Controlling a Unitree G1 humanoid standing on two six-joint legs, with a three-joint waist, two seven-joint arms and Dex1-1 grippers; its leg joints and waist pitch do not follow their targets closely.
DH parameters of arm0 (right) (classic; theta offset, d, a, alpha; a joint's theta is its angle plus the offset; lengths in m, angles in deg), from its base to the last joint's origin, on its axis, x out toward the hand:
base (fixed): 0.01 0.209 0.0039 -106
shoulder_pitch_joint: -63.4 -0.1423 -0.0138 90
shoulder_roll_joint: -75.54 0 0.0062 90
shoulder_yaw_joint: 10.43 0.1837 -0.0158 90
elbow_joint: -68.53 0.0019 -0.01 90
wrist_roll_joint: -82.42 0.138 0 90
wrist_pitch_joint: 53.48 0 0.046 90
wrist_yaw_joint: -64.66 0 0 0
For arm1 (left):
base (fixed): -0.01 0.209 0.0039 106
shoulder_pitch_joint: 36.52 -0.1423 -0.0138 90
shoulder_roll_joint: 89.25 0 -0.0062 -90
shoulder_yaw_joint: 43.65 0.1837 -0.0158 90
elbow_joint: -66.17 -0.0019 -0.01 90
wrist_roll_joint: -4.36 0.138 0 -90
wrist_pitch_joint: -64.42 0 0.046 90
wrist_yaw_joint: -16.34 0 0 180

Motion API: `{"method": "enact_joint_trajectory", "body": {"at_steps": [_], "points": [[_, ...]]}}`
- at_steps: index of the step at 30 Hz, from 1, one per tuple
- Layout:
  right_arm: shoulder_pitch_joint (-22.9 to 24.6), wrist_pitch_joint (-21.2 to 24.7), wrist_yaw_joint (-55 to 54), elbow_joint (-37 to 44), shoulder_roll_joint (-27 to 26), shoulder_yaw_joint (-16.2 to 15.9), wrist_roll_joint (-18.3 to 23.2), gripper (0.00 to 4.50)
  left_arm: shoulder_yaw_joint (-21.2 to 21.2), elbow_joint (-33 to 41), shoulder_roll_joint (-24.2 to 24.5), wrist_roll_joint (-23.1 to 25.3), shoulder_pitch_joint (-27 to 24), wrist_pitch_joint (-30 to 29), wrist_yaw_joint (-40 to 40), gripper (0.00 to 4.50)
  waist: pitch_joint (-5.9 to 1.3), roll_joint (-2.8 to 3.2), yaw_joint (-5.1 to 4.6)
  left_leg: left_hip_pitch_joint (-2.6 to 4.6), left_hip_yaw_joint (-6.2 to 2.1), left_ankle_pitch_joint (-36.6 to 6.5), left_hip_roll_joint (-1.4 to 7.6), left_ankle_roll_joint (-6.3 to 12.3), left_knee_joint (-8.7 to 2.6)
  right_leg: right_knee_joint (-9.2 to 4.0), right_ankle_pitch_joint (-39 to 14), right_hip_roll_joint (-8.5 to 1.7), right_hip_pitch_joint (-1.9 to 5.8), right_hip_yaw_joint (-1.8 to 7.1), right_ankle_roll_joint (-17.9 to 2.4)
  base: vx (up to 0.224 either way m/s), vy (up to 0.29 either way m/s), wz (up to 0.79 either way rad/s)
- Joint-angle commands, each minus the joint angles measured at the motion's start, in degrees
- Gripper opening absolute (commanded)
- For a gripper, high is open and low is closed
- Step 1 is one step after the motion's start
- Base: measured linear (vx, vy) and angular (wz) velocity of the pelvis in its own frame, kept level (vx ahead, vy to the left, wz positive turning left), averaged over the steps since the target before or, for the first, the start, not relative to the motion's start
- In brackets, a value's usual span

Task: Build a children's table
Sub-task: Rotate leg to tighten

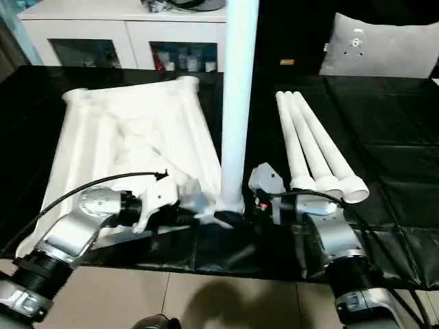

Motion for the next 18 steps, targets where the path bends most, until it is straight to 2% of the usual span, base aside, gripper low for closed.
{"method": "enact_joint_trajectory", "body": {"at_steps": [1,7,8,11,13,14,16,18], "points": [[-0.16,-0.87,2.75,0.49,0.26,-1.29,0.56,4.43,2.95,-0.79,1.02,0.68,1.65,3.04,4.81,0.00,-4.09,-0.01,-0.32,1.75,-1.24,-12.29,3.54,4.15,-3.83,-3.58,-2.07,-3.66,2.09,2.42,-15.25,0.000,0.000,0.00],[-0.68,1.01,6.37,0.56,0.81,-2.56,1.38,4.27,4.17,-2.80,2.64,1.16,2.82,5.63,7.58,0.00,-4.09,-0.12,-0.38,1.72,-1.25,-12.94,3.63,3.73,-3.90,-3.44,-2.93,-3.82,2.08,2.49,-15.63,0.000,0.000,0.00],[-0.89,1.58,7.22,0.45,0.93,-2.81,1.61,4.00,4.28,-3.35,2.85,1.16,3.11,6.26,8.10,0.00,-4.02,-0.14,-0.42,1.64,-1.29,-13.25,3.60,3.65,-3.95,-3.51,-3.42,-3.83,2.11,2.47,-15.62,0.000,0.000,0.00],[-1.09,2.82,9.21,0.23,1.28,-3.40,2.25,3.85,4.46,-4.34,2.98,1.16,3.56,7.35,9.00,0.00,-3.99,-0.43,-0.48,1.58,-1.26,-13.60,3.56,3.57,-3.92,-3.62,-5.00,-3.95,2.20,2.53,-15.46,0.000,0.000,0.00],[-1.12,2.85,9.91,0.08,1.33,-3.60,2.47,3.73,4.40,-5.19,2.86,0.91,3.79,8.12,9.45,0.00,-4.04,-0.36,-0.40,1.60,-1.24,-13.05,3.61,3.52,-3.85,-3.60,-5.00,-4.02,2.12,2.58,-15.40,0.000,0.000,0.00],[-1.12,2.86,10.10,0.05,1.34,-3.63,2.48,3.50,4.38,-5.46,2.82,0.85,3.86,8.35,9.56,0.00,-4.06,-0.33,-0.39,1.61,-1.25,-12.88,3.63,3.56,-3.85,-3.57,-4.81,-3.99,2.09,2.56,-15.44,0.000,0.000,0.00],[-1.07,2.99,10.50,0.04,1.31,-3.66,2.52,3.46,4.34,-5.91,2.75,0.73,3.94,8.77,9.73,0.00,-4.11,-0.40,-0.39,1.63,-1.26,-12.73,3.65,3.61,-3.85,-3.46,-4.59,-3.95,2.09,2.52,-15.49,0.000,0.000,0.00],[-0.34,4.64,11.08,0.84,0.86,-3.75,3.65,3.21,3.58,-5.70,2.56,-0.30,3.14,8.13,9.34,0.00,-4.08,-0.38,-0.36,1.62,-1.24,-12.71,3.65,3.77,-3.85,-3.47,-4.56,-3.96,2.09,2.52,-15.79,0.000,0.000,0.00]]}}
